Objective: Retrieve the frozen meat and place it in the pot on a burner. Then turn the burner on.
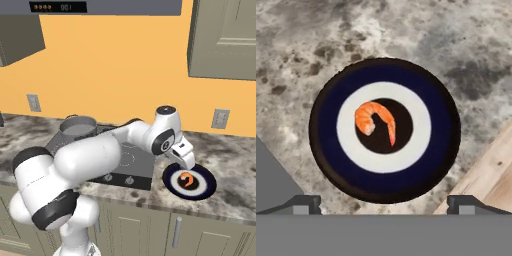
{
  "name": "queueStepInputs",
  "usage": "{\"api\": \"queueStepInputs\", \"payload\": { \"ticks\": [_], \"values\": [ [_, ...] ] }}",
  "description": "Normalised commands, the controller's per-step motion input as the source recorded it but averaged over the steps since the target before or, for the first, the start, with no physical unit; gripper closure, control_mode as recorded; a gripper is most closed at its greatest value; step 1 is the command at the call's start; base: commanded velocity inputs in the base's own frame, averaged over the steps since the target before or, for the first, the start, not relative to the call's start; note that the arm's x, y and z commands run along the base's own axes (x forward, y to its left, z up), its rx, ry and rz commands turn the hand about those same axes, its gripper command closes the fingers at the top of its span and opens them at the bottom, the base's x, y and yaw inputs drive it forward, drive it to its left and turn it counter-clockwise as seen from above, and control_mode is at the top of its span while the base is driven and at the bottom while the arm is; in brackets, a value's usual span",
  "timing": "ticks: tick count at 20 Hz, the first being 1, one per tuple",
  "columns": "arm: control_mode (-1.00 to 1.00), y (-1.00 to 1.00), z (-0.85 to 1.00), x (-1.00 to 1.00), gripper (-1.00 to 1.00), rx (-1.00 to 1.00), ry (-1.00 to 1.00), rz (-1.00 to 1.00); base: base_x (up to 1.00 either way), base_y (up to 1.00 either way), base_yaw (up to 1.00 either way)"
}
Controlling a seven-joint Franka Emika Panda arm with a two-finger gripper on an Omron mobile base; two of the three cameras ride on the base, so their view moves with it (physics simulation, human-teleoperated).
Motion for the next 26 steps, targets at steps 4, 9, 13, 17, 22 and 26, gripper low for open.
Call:
{"api": "queueStepInputs", "payload": {
  "ticks": [4,9,13,17,22,26],
  "values": [
    [-1.00,-0.12,-0.16,0.31,-1.00,0.00,0.03,-0.01,0.00,0.00,0.00],
    [-1.00,-0.18,-0.32,0.24,-1.00,0.02,0.05,0.00,0.00,0.00,0.00],
    [-1.00,-0.18,-0.31,0.24,-1.00,0.06,0.00,0.00,0.00,0.00,0.00],
    [-1.00,-0.16,-0.23,0.07,-1.00,0.08,0.00,0.01,0.00,0.00,0.00],
    [-1.00,-0.17,-0.23,0.23,-1.00,0.02,0.00,0.01,0.00,0.00,0.00],
    [-1.00,-0.13,-0.22,0.25,-1.00,0.00,0.00,0.00,0.00,0.00,0.00]
  ]
}}
